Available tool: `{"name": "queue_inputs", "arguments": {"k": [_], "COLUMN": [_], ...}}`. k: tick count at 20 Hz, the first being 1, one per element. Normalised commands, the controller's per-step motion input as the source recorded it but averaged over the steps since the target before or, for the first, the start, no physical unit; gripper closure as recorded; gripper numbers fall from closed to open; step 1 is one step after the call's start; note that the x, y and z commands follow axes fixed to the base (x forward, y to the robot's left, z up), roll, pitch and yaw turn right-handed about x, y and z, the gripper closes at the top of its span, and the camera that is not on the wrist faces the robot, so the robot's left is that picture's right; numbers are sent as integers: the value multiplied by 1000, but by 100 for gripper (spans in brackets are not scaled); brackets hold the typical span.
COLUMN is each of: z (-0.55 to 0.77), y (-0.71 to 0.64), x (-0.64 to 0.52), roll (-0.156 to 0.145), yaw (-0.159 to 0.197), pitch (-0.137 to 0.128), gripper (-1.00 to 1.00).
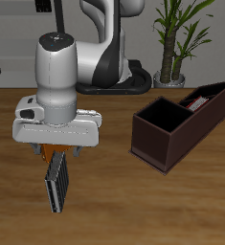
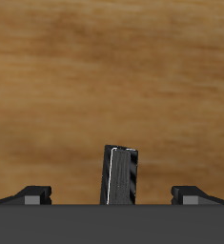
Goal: Place the left red book into the left desk caddy's back compartment and place the striped book into the left desk caddy's left compartment and place the right red book into the left desk caddy's front compartment
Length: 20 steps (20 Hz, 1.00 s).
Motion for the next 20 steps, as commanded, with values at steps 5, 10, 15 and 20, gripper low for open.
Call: {"name": "queue_inputs", "arguments": {"k": [5, 10, 15, 20], "z": [-218, -236, -204, -221], "y": [-160, -106, 51, -124], "x": [1, 8, 12, 46], "roll": [-14, -16, 12, -63], "yaw": [-34, -21, 1, -26], "pitch": [17, 16, 18, 5], "gripper": [-100, -100, -100, -100]}}
